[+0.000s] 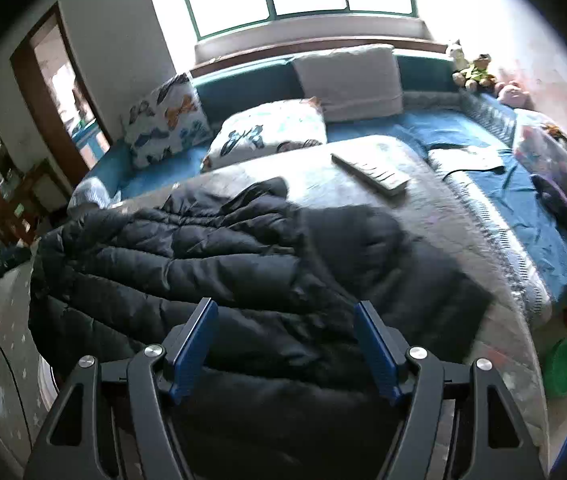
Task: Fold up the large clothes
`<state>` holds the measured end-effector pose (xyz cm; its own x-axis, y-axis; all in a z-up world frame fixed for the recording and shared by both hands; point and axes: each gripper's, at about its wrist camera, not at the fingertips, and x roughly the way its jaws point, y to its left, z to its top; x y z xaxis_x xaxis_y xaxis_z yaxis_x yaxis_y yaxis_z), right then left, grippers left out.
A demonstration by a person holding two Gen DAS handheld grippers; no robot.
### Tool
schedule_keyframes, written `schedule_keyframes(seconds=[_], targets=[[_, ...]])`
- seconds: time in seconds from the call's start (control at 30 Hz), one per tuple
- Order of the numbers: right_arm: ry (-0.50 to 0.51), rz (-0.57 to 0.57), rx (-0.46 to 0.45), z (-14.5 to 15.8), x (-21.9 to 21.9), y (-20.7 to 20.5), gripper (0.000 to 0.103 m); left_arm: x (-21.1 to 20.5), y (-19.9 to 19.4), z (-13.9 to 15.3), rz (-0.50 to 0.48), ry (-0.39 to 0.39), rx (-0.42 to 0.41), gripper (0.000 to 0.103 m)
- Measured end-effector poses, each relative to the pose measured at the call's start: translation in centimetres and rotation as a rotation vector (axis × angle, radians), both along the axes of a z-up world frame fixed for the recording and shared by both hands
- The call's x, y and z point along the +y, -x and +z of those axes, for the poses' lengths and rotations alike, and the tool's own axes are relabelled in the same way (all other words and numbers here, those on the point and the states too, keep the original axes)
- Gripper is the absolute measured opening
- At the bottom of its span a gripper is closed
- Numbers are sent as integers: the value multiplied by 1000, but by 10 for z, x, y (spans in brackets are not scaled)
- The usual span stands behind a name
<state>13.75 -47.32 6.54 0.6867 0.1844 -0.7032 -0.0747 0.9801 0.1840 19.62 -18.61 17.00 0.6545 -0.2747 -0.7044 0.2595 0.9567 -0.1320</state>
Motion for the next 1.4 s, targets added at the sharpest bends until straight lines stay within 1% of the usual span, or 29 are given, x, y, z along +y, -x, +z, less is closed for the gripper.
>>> schedule_keyframes(seconds=[0.17, 0.27, 0.33, 0.4, 0.47, 0.53, 0.63, 0.7, 0.73, 0.83, 0.93, 1.03, 1.17, 1.33, 1.4], targets=[[23, 13, 42, -17, 7, -23, 77, -27, -22, 0, -79, 10, -9, 89], [55, 9, 51, -23, 6, -32, 77, -36, -45, -16, -88, 20, 46, 84], [62, 6, 48, -24, 6, -33, 77, -35, -61, -29, -80, 42, 95, 81], [66, 4, 49, -27, 4, -36, 77, -33, -74, -45, -61, 53, 129, 81], [73, 7, 55, -32, 4, -38, 81, -28, -84, -61, -48, 73, 170, 81], [77, 15, 62, -37, 5, -40, 83, -30, -88, -75, -48, 54, 191, 81], [68, 24, 74, -42, 6, -42, 85, -38, -91, -89, -63, 18, 194, 82], [61, 28, 77, -43, 6, -43, 85, -43, -93, -95, -68, 11, 202, 84], [59, 30, 79, -44, 6, -42, 86, -43, -94, -98, -69, 17, 209, 86], [39, 36, 84, -44, 4, -41, 87, -46, -96, -104, -98, 36, 232, 98], [44, 48, 91, -43, 6, -41, 90, -50, -96, -108, -100, 17, 228, 99], [40, 49, 97, -42, 7, -41, 92, -53, -97, -112, -110, 24, 237, 103], [38, 49, 106, -43, 10, -43, 98, -57, -100, -118, -124, 31, 247, 103], [69, 29, 104, -41, 17, -41, 99, -60, -99, -121, -123, 29, 245, 103], [76, 13, 127, -35, 19, -43, 99, -61, -101, -121, -123, 24, 244, 103]])
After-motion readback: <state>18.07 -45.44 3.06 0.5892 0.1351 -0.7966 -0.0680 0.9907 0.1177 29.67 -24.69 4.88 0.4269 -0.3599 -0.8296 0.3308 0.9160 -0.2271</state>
